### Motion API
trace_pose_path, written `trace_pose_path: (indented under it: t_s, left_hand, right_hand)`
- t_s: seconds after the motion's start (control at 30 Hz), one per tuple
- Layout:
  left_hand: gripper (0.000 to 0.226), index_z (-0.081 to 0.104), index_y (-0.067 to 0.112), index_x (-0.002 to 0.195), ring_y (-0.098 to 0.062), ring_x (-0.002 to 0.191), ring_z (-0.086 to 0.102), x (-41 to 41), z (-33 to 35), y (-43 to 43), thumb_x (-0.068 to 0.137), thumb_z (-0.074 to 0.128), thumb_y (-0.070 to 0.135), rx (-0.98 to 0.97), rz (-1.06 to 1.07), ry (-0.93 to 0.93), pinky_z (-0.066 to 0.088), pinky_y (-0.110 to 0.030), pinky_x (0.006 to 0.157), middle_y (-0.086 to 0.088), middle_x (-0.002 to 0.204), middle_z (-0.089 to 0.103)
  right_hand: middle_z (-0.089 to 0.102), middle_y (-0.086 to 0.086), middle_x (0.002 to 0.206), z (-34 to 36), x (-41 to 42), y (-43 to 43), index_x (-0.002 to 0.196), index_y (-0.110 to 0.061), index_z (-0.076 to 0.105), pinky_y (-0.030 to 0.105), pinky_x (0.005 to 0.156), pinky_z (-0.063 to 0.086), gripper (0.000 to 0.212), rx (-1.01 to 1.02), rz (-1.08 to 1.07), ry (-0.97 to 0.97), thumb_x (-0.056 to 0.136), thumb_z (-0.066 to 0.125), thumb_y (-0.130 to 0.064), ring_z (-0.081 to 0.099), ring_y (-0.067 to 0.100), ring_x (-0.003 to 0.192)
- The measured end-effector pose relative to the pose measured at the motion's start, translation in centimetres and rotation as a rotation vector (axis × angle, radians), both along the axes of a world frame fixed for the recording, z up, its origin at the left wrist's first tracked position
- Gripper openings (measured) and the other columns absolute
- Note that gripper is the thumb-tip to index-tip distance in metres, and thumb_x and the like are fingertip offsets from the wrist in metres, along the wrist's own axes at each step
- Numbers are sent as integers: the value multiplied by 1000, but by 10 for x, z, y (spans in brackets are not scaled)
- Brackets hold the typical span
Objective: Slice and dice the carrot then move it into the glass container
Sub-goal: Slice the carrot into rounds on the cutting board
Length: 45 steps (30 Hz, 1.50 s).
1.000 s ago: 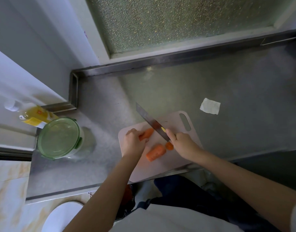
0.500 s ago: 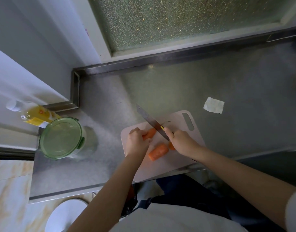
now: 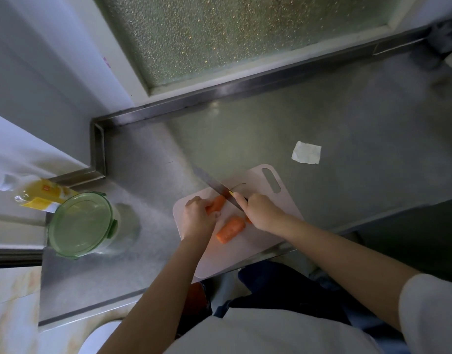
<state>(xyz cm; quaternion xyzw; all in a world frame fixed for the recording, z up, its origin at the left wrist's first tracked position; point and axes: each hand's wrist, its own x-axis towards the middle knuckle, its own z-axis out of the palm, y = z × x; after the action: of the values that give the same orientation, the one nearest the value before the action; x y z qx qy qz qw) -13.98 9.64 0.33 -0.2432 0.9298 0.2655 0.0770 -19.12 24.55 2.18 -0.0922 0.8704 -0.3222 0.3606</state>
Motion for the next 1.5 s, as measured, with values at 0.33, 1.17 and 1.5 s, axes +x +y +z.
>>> trace_pose_path:
  t_s: [0.33, 1.17, 1.5]
  left_hand:
    - [24, 70, 17, 109, -18, 99, 56, -7, 4, 1, 85, 64, 21, -81, 15, -41, 32, -16, 77, -1, 109, 65]
    - [45, 50, 16, 128, -26, 118, 44, -44, 1, 26, 88, 59, 34, -36, -150, -100, 37, -39, 99, -7, 124, 49]
    - [16, 56, 11, 103, -26, 108, 43, -52, -16, 25, 97, 44, 20, -113, -246, -108, 29, -33, 92, -8, 108, 57]
  right_hand:
    - [46, 7, 72, 1, 9, 17, 92, -3, 60, 30, 70, 33, 56, 57, 39, 4, 103, 22, -43, 46, 22, 70]
    - [35, 2, 51, 4, -31, 64, 61, -15, 36, 18, 38, 27, 57, -84, -305, -110, 95, 31, -60, 34, 16, 38]
    - [43, 6, 56, -7, -32, 62, 55, -14, 38, 29, 60, 35, 61, -68, -320, -29, 98, 27, -55, 44, 25, 59]
